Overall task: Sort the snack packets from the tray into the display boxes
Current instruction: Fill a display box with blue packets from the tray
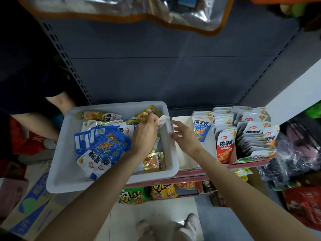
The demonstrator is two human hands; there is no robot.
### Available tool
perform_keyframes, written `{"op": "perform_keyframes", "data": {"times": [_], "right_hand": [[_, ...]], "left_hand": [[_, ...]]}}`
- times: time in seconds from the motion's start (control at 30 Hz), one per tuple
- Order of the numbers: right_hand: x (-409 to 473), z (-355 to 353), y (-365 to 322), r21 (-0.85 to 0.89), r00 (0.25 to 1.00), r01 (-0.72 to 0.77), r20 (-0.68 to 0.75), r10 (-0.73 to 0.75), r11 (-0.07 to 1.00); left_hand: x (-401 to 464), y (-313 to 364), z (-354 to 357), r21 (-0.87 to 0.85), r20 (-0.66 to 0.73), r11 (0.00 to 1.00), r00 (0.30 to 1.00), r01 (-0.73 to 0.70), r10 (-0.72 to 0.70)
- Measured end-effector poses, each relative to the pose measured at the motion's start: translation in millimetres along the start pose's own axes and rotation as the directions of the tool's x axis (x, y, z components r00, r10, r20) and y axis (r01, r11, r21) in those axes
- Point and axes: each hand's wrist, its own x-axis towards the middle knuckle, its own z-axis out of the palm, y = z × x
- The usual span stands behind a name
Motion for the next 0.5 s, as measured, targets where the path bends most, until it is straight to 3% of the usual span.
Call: {"op": "perform_keyframes", "data": {"times": [0.07,0.1,0.17,0.23,0.3,0.43,0.5], "right_hand": [[-3.8,-10.7,-2.3,0.153,0.994,-0.028,-0.098,0.043,0.988],[-5.3,-16.8,-5.7,0.321,0.989,-0.088,-0.087,0.122,0.943],[-5.2,-29.1,-14.9,0.658,0.959,-0.267,0.110,0.261,0.704],[-4.6,-43.9,-20.0,0.797,0.932,-0.354,0.262,0.249,0.489],[-6.1,-56.8,-16.5,0.869,0.940,-0.333,0.274,0.204,0.366],[-17.1,-78.4,3.6,0.867,0.960,-0.277,0.232,0.155,0.415],[-21.7,-89.6,13.2,0.864,0.971,-0.239,0.202,0.131,0.443]], "left_hand": [[-3.5,2.6,-4.6,-0.136,-0.121,0.989,0.992,-0.060,0.043],[-4.1,3.1,-5.5,-0.204,-0.146,0.973,0.986,-0.104,0.075],[-3.2,6.3,-7.2,-0.323,-0.110,0.924,0.978,-0.203,0.177],[-1.0,12.5,-8.5,-0.357,-0.065,0.880,0.948,-0.313,0.310],[1.8,15.5,-3.9,-0.325,-0.096,0.846,0.905,-0.422,0.415],[5.6,19.5,3.0,-0.310,-0.154,0.830,0.886,-0.464,0.437],[5.7,29.8,4.4,-0.324,-0.105,0.822,0.881,-0.468,0.460]]}}
